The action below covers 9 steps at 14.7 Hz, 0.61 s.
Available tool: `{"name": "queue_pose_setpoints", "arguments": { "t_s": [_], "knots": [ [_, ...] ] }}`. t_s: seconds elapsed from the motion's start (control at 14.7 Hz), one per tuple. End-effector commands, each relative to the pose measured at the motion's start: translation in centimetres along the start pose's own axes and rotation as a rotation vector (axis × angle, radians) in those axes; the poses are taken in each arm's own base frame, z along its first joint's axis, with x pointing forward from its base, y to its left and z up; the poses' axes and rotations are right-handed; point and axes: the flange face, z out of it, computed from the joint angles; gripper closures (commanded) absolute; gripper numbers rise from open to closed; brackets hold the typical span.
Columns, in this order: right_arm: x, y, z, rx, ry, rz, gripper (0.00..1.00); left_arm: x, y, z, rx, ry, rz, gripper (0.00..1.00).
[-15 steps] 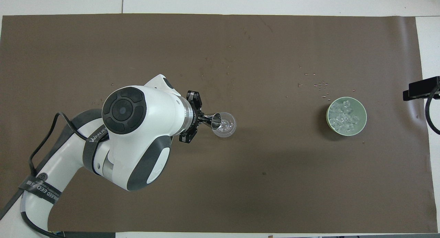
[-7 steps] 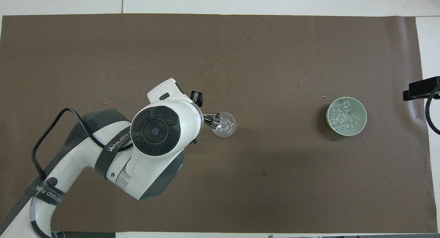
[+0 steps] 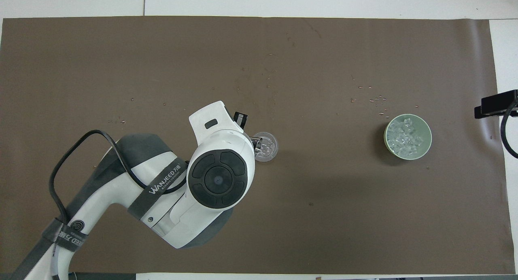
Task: Pour wine and add ice with both arms
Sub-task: 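Tilt the jigger over the clear cup with the left gripper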
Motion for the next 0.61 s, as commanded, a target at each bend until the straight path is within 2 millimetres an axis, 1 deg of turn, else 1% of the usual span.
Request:
{"name": "queue_pose_setpoints", "arguments": {
  "t_s": [0.0, 0.2, 0.34, 0.48, 0.55],
  "knots": [
    [-0.4, 0.3, 0.0, 0.008, -0.006, -0.009, 0.00, -0.3, 0.5, -1.2, -0.008, 0.065, -0.005, 1.00],
    [-0.3, 0.2, 0.0, 0.008, -0.004, -0.011, 0.00, -1.0, 0.3, -1.9, -0.014, 0.118, 0.036, 1.00],
    [-0.4, 0.2, 0.0, 0.008, -0.006, -0.011, 0.00, -1.6, -0.1, -2.0, -0.013, 0.132, 0.056, 1.00],
    [-0.3, 0.3, 0.0, 0.008, -0.004, -0.009, 0.00, -1.9, -0.4, -2.1, -0.017, 0.150, 0.076, 1.00],
    [-0.4, 0.2, 0.0, 0.008, -0.006, -0.011, 0.00, -2.6, -0.7, -2.4, -0.022, 0.156, 0.095, 1.00]
  ]
}}
